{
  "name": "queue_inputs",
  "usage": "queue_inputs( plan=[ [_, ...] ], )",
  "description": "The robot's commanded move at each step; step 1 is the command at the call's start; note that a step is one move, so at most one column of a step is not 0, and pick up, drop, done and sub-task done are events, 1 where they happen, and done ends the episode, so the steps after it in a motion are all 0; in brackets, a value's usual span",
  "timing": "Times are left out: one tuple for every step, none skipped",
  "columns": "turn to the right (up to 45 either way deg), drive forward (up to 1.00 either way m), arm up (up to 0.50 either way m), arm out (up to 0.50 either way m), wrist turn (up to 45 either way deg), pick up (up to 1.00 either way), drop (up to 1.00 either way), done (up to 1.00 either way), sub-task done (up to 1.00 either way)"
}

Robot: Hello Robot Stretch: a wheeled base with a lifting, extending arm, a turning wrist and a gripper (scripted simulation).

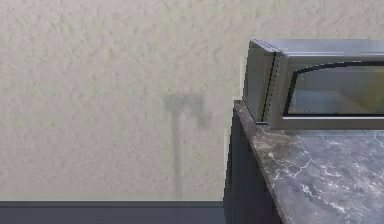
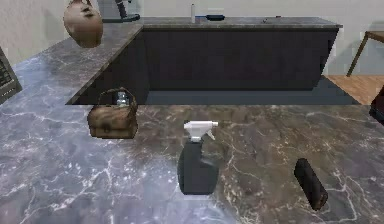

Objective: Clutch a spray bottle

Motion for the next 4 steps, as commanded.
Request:
queue_inputs(
  plan=[
    [0.0,0.0,0.5,0.0,0.0,0.0,0.0,0.0,0.0],
    [0.0,0.0,0.38,0.0,0.0,0.0,0.0,0.0,0.0],
    [0.0,0.0,0.0,0.06,0.0,0.0,0.0,0.0,0.0],
    [0.0,0.0,0.0,0.0,45.0,0.0,0.0,0.0,0.0]
  ],
)
